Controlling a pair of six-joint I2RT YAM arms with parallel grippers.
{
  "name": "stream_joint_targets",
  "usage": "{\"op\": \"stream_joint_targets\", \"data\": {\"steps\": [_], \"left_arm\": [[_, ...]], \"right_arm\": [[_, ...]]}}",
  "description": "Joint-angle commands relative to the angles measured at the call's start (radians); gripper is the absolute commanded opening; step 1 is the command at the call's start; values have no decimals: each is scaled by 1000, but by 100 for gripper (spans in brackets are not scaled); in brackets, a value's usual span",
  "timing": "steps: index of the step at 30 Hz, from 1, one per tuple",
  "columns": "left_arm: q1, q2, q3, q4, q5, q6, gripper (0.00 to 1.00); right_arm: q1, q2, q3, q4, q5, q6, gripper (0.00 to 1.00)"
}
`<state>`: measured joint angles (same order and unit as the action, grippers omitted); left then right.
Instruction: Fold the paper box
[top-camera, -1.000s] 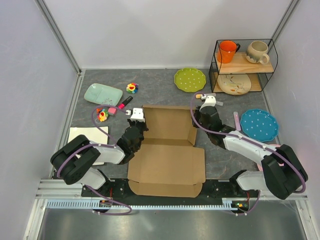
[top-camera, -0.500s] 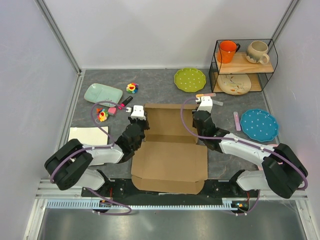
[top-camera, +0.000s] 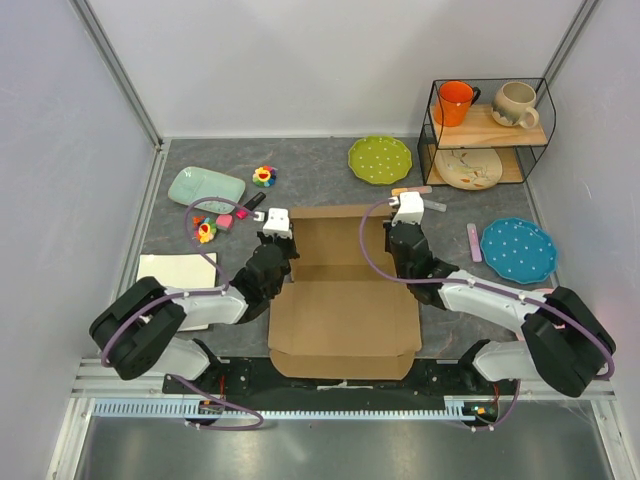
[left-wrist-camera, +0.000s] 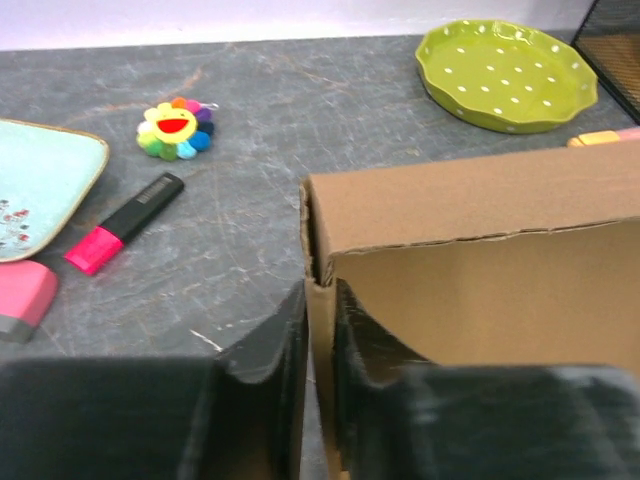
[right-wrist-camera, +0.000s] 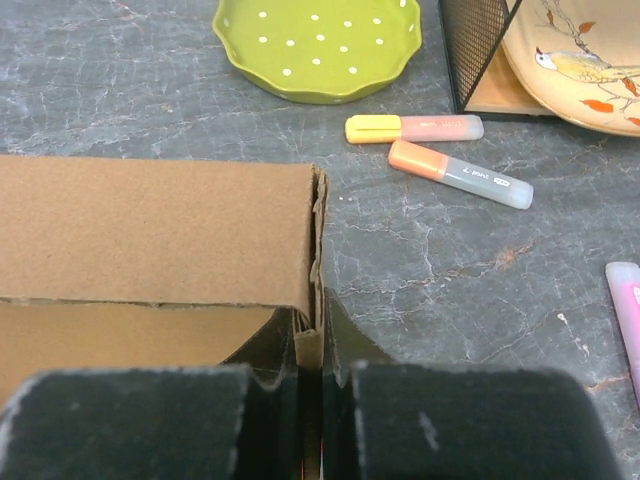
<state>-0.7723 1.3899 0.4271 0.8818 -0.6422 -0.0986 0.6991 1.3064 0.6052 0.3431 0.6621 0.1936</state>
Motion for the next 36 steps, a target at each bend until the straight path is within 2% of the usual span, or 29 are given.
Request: {"op": "stream_joint_targets", "data": {"steps": [1, 2, 10, 14, 15, 17, 18, 20, 21, 24, 26, 27, 31, 32, 33, 36], "left_arm": [[11, 38, 4, 64, 19, -20, 12], [14, 49, 1, 95, 21, -13, 2], [30, 129, 35, 239, 111, 129, 2], [30, 146, -19, 269, 121, 71, 2], [30, 149, -37, 291, 119, 62, 2], [30, 150, -89, 365, 112, 60, 2], [30, 153, -102, 384, 105, 65, 2], [30, 149, -108, 405, 93, 91, 2], [30, 147, -105, 405, 90, 97, 2], [30, 132, -90, 401, 85, 135, 2], [30, 120, -79, 390, 76, 152, 2], [28, 116, -76, 390, 72, 157, 2], [28, 100, -68, 369, 39, 165, 2], [27, 97, -67, 359, 32, 160, 2], [24, 100, -65, 355, 23, 157, 2], [15, 107, -68, 365, -11, 152, 2]], "right_arm": [[13, -35, -42, 197, 17, -71, 0], [14, -38, -63, 255, 21, -80, 0], [16, 39, -88, 434, 86, -151, 0], [16, 56, -157, 452, 84, -91, 0], [16, 47, -163, 436, 79, -47, 3], [16, 25, -171, 349, 58, 6, 10], [16, 1, -173, 323, 48, 29, 23], [16, -28, -192, 272, 28, 73, 36], [16, -63, -196, 252, 21, 84, 46], [16, -146, -197, 153, -15, 98, 61], [16, -209, -180, 53, -38, 104, 68], [17, -229, -171, 12, -80, 106, 75], [19, -341, -156, -214, -199, 174, 85], [23, -408, -165, -233, -211, 197, 87], [25, -444, -177, -248, -228, 207, 96], [25, -588, -206, -295, -278, 217, 98]]}}
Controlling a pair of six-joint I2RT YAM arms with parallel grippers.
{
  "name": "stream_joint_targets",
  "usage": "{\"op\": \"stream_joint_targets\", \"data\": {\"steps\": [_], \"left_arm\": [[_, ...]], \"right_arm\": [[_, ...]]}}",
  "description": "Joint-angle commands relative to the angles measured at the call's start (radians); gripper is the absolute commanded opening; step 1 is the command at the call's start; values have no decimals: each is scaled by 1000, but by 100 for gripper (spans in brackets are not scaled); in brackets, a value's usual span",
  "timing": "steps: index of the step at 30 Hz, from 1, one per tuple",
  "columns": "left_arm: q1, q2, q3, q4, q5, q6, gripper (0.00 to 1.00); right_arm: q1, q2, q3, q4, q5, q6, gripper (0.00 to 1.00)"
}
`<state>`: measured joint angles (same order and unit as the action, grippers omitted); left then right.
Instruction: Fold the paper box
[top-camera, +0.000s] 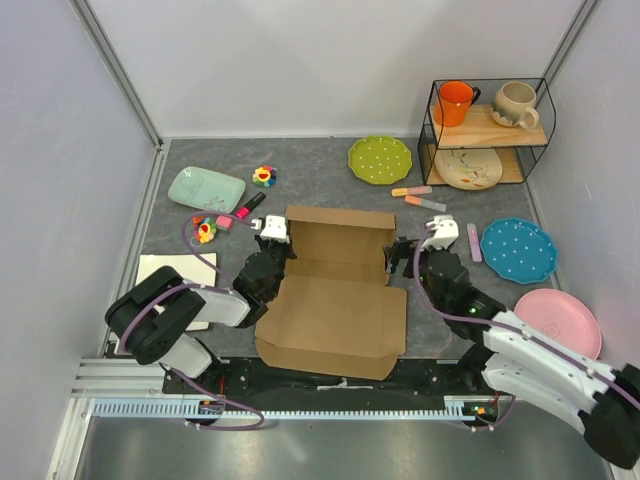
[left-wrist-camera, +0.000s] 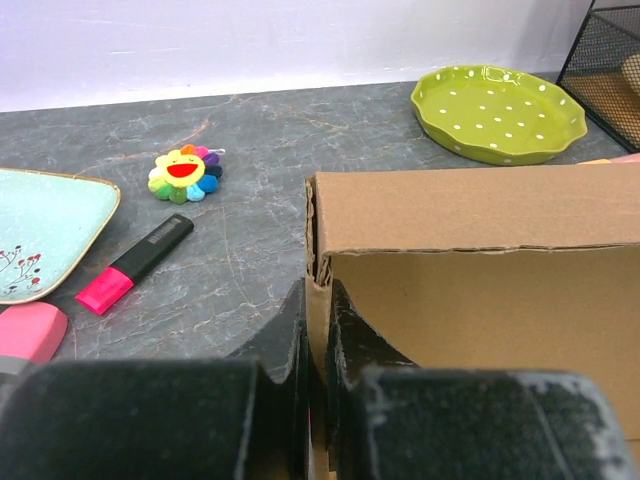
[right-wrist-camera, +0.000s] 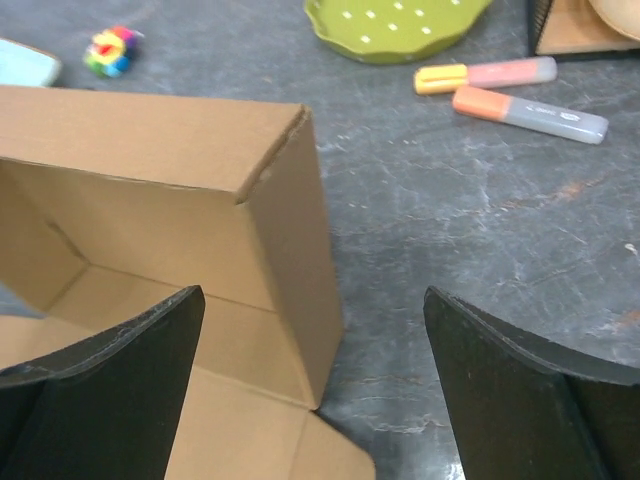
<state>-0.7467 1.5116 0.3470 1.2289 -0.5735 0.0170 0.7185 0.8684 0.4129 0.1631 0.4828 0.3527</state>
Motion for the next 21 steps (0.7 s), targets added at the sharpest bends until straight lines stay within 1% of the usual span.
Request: {"op": "stream_joint_targets", "data": {"steps": [1, 2, 3, 4, 6, 7, 9, 10, 11, 13, 15, 17, 21], "left_arm": [[-13, -10, 12, 21, -92, 38, 2], [-16, -8, 9, 26, -95, 38, 2], [-19, -5, 3, 41, -98, 40, 2], [-20, 1, 0, 50, -101, 43, 2], [-22, 9, -12, 92, -103, 47, 2], [-23, 21, -17, 107, -101, 49, 2], [-28, 30, -28, 132, -101, 51, 2], [-29, 39, -32, 150, -101, 49, 2], [-32, 42, -36, 152, -104, 49, 2], [-39, 44, -37, 147, -120, 47, 2], [-46, 41, -40, 146, -124, 49, 2], [-51, 42, -39, 141, -126, 54, 2], [-56, 50, -34, 161, -132, 67, 2]], "right_arm": [[6, -185, -14, -126, -131, 58, 98], [6, -247, -13, -126, -150, 60, 98], [6, -274, -8, -126, -167, 69, 98], [6, -295, 7, -122, -197, 78, 98], [6, -302, 33, -126, -187, 132, 98], [4, -286, 77, -148, -167, 150, 98], [2, -198, 128, -160, -158, 175, 98], [2, -159, 183, -192, -150, 177, 98], [2, -84, 210, -203, -135, 169, 98], [1, -43, 248, -208, -109, 137, 98], [4, -35, 245, -197, -98, 111, 98], [4, -55, 199, -181, -84, 86, 98], [4, -120, 91, -169, -96, 140, 98]]}}
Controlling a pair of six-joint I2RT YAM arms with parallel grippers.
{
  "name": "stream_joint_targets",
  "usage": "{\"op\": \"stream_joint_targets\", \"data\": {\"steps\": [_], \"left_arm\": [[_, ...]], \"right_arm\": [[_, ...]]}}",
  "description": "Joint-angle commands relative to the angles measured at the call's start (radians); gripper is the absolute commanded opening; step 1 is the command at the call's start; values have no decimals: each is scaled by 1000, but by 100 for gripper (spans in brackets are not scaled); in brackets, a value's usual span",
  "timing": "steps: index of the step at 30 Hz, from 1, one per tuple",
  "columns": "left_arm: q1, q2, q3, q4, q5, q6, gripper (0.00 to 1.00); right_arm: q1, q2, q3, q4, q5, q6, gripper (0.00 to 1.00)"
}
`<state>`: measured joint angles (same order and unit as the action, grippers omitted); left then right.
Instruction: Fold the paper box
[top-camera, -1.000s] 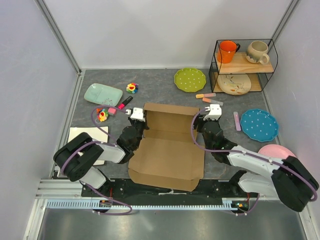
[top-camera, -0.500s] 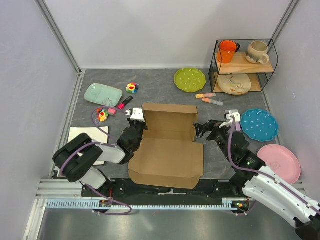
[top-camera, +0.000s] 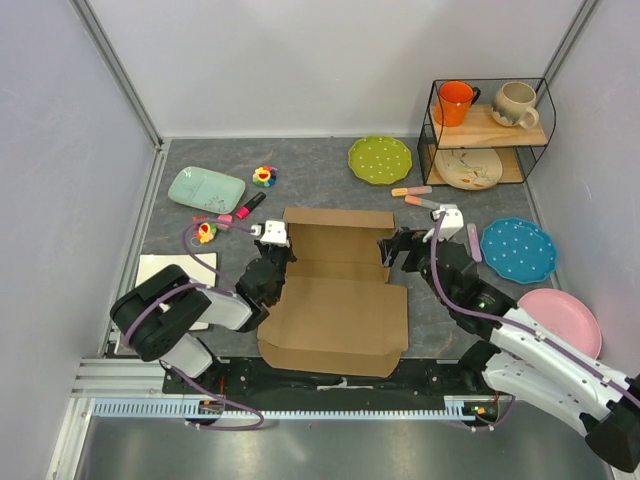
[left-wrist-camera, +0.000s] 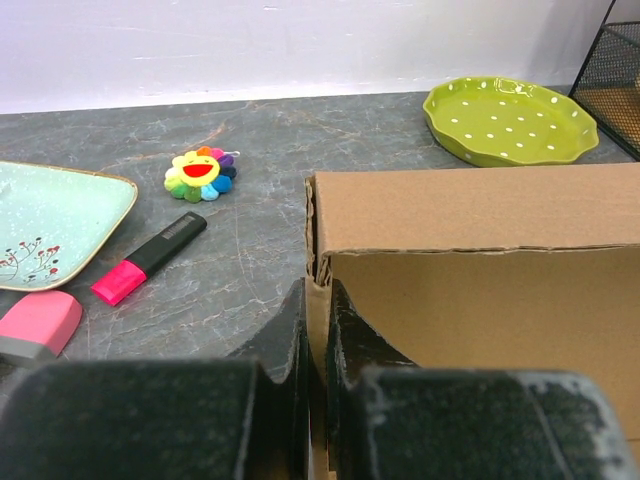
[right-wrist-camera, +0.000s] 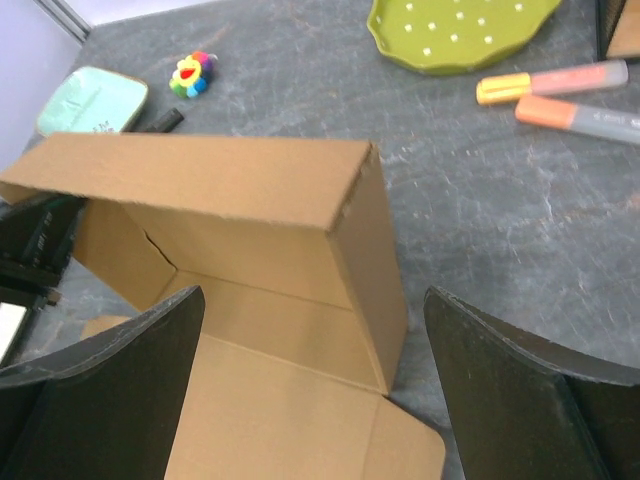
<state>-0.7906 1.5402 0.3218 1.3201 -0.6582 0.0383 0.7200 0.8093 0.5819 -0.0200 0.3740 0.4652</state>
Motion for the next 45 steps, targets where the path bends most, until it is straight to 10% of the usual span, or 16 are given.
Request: {"op": "stream_joint_targets", "data": {"steps": [1, 26, 39, 45], "left_arm": [[-12, 26, -10, 77, -53, 51, 2], [-56, 48, -35, 56, -87, 22, 2], [-101, -409, 19, -701, 74, -127, 61], [-102, -589, 212, -1231, 235, -143, 65]], "right_arm": [[2, -94, -91, 50, 14, 41, 98], [-186, 248, -100, 390, -317, 202, 86], [-186, 195, -205, 364, -262, 179, 85], [-186, 192, -174, 296, -225, 153, 87]]}}
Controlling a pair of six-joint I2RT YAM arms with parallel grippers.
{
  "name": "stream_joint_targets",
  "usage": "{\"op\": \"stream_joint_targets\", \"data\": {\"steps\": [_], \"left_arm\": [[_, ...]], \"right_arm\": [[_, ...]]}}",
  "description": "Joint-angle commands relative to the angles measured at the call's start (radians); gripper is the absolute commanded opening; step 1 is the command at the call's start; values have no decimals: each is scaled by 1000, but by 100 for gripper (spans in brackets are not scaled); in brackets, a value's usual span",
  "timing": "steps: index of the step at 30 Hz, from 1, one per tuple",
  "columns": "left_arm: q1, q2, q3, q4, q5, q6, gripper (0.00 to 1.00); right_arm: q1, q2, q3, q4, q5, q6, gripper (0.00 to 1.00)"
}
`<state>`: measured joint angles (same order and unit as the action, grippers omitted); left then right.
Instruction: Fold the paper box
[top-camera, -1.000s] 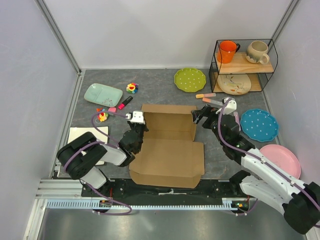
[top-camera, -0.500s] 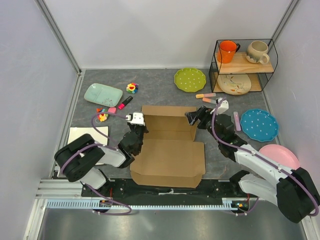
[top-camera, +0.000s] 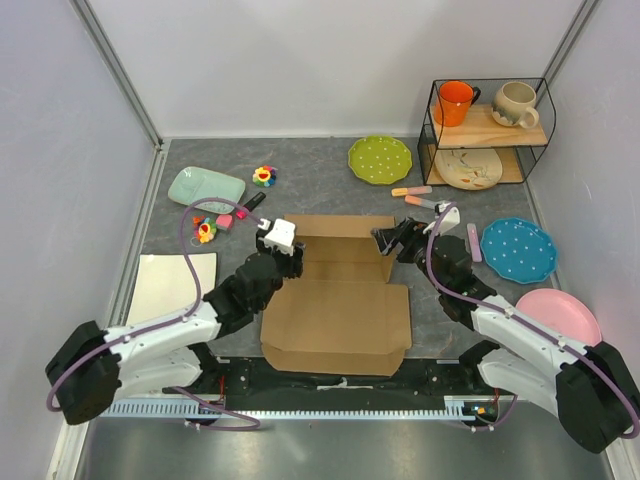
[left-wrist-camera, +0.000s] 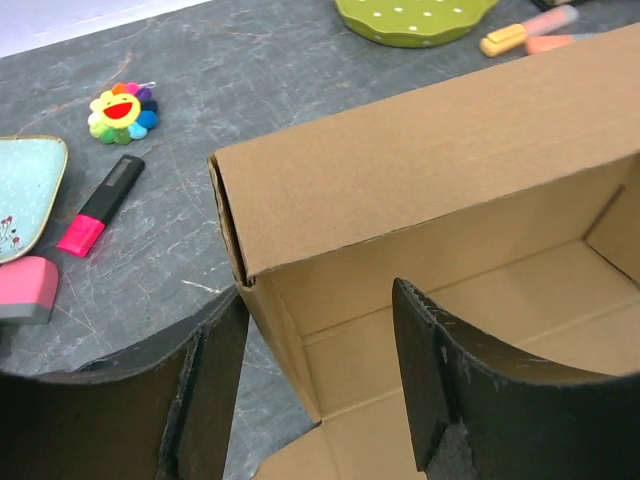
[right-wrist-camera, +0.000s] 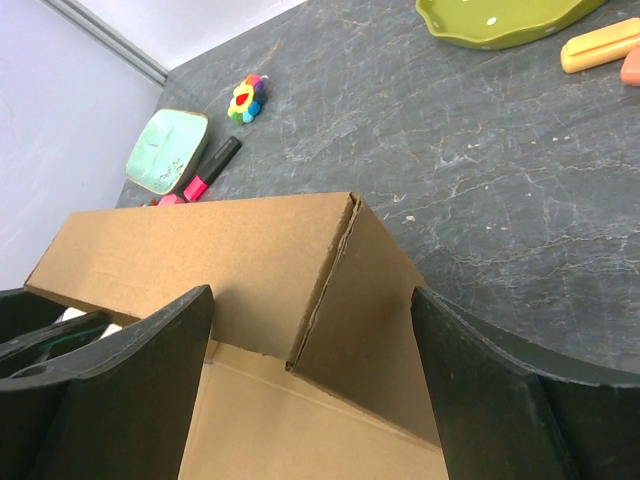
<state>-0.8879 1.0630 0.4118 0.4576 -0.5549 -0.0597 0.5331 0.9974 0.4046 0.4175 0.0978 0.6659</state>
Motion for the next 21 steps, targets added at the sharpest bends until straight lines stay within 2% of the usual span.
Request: {"op": "stream_joint_targets", "data": {"steps": [1, 2, 5, 6, 10, 13, 14, 16, 21], "left_arm": [[-6, -138, 146, -408, 154, -43, 66], [-5, -191, 159, -497, 177, -57, 66], [-6, -251, 212, -623, 308, -66, 67], [-6, -274, 229, -646, 385, -66, 67], [-5, -324, 294, -686, 496, -75, 67], [-2, -353, 294, -619, 419, -101, 67], [0, -357, 289, -597, 338, -147, 69], [19, -354, 283, -560, 279, -204, 70], [98, -330, 260, -573, 268, -446, 68]], "right_arm": [[1, 9, 5, -144, 54, -52, 87], [1, 9, 10, -154, 59, -54, 87], [1, 14, 19, -166, 57, -63, 87], [1, 17, 22, -166, 59, -63, 87], [1, 24, 23, -172, 57, -74, 88], [1, 30, 20, -171, 59, -71, 88], [1, 30, 13, -166, 57, -72, 88], [1, 29, 5, -163, 59, -69, 88], [1, 3, -32, -157, 45, -75, 87]]}}
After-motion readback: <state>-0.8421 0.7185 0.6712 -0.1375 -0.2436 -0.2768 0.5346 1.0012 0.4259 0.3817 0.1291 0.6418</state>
